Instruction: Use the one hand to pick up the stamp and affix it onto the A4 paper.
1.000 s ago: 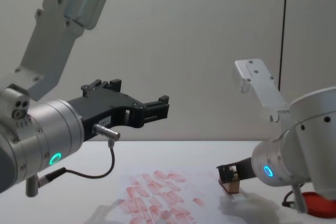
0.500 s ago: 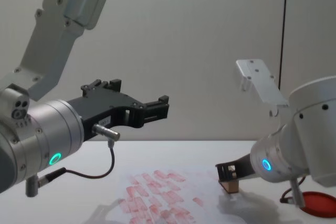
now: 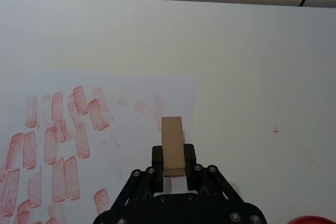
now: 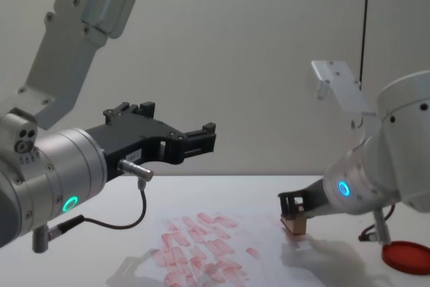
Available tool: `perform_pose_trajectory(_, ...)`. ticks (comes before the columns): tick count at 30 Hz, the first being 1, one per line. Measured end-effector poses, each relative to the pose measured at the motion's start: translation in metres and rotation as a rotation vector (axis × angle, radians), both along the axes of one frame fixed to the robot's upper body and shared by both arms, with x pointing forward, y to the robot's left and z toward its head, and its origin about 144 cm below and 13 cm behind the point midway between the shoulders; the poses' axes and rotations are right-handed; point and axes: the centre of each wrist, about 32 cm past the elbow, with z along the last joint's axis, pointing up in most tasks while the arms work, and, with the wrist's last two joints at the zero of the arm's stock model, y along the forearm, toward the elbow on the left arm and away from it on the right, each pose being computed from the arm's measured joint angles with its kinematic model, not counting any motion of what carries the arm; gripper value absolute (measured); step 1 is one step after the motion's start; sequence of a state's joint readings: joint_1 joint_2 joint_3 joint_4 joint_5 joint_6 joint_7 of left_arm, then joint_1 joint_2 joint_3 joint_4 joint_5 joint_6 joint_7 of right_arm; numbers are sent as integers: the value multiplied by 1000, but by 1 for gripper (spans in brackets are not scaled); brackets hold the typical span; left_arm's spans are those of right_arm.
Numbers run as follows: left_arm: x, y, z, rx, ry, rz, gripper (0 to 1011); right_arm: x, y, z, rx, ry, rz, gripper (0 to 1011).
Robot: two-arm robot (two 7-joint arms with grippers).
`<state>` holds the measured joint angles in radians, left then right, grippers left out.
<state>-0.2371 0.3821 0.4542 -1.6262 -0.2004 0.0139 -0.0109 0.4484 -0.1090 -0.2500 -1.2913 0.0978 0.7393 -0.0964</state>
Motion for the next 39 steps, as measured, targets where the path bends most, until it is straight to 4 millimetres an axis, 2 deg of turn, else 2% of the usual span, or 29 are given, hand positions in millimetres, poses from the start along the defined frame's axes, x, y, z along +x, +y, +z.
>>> perform_pose_trajectory(19,0,0,0,0,0,0,993,0,-7,16,58,-33,-33,223)
perform_pose_trajectory(25,0,0,0,0,0,0,993,-7,-13,26,67,-88,-44,223)
perform_pose_trajectory(32,0,0,0,0,0,0,993,-22,-31,34,77,-124,-82,223)
perform_pose_trajectory(39,0,0,0,0,0,0,993,-38,-49,32,82,-118,-118,223)
